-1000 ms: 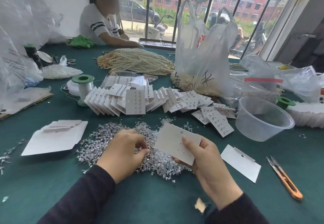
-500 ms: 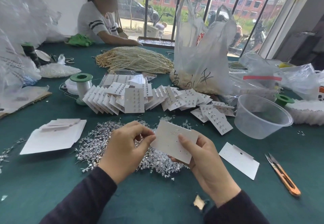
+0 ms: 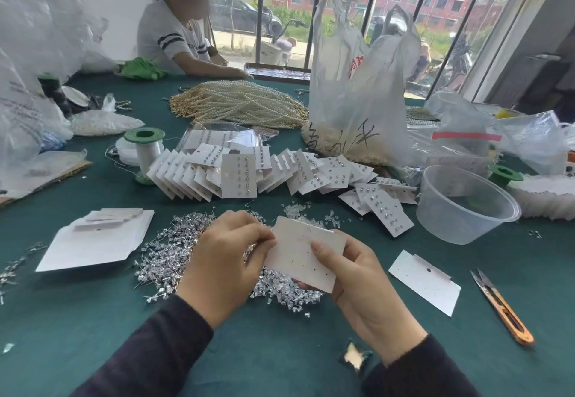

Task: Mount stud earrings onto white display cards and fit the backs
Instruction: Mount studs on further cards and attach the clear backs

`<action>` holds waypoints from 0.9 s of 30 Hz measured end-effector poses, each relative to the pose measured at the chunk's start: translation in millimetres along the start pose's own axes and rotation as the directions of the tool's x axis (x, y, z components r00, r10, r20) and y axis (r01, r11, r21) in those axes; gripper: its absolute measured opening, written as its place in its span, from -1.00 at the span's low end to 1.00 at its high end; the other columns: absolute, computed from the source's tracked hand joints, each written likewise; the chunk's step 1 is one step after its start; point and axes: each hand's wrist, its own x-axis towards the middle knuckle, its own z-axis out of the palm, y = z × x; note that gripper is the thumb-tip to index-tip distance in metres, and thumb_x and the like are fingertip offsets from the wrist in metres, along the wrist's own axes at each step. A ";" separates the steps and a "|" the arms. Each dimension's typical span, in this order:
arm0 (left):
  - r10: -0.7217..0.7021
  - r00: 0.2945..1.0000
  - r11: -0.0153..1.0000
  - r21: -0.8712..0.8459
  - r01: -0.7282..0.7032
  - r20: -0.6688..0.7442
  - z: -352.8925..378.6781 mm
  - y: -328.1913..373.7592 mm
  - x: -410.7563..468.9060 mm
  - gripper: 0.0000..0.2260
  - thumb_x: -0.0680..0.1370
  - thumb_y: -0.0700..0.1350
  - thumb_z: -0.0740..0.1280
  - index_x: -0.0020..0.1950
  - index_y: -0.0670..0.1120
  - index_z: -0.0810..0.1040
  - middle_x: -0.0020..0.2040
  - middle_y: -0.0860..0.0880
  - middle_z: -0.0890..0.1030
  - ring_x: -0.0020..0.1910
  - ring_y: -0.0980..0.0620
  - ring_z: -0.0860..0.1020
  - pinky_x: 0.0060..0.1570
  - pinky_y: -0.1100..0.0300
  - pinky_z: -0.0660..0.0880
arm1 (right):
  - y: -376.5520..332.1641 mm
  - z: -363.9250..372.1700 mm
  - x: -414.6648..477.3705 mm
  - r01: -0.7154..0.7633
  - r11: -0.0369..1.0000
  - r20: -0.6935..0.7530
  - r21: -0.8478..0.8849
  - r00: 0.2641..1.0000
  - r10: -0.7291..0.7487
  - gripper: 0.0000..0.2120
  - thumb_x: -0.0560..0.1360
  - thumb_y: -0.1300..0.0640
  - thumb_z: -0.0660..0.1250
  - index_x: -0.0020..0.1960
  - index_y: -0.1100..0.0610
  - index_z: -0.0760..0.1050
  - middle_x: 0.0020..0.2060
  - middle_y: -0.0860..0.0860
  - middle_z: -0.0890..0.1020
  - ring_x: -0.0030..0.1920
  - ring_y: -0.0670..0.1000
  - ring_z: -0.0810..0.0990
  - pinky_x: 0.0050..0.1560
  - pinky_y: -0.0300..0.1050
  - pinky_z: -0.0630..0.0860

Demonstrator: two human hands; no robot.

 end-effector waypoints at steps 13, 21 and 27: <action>0.198 0.971 0.973 0.093 -0.211 0.134 -5.4 -0.9 -2.6 -0.81 0.38 -0.29 0.41 -0.01 -0.24 0.63 -0.10 -0.11 0.63 -0.19 -0.01 0.60 -0.17 0.18 0.58 | -4.9 -5.8 1.5 -0.105 0.975 0.089 0.194 0.992 0.089 -0.61 0.39 0.01 0.33 0.02 0.32 0.58 -0.19 0.19 0.66 -0.31 0.06 0.64 -0.37 -0.18 0.58; -0.741 0.603 0.218 -0.744 0.632 0.294 2.2 -8.7 4.5 -0.89 0.50 -0.22 0.29 -0.07 -0.23 0.56 -0.28 -0.15 0.67 -0.37 0.00 0.65 -0.41 0.27 0.57 | -8.3 -33.3 11.2 0.210 0.442 0.025 -0.872 0.921 -0.389 -0.88 0.44 -0.03 0.36 -0.11 0.00 0.61 -0.26 -0.12 0.62 -0.24 -0.22 0.53 -0.16 -0.31 0.43; -0.625 0.516 -0.238 -0.772 0.589 0.586 -3.9 -4.7 5.8 -0.79 0.37 -0.34 0.31 -0.01 -0.37 0.50 -0.25 -0.27 0.66 -0.38 -0.07 0.65 -0.44 0.24 0.58 | 17.5 -25.5 18.8 0.160 0.090 0.131 -0.983 0.955 -0.267 -0.89 0.48 0.06 0.34 -0.02 0.03 0.59 -0.10 -0.07 0.52 0.02 -0.05 0.46 0.14 -0.12 0.34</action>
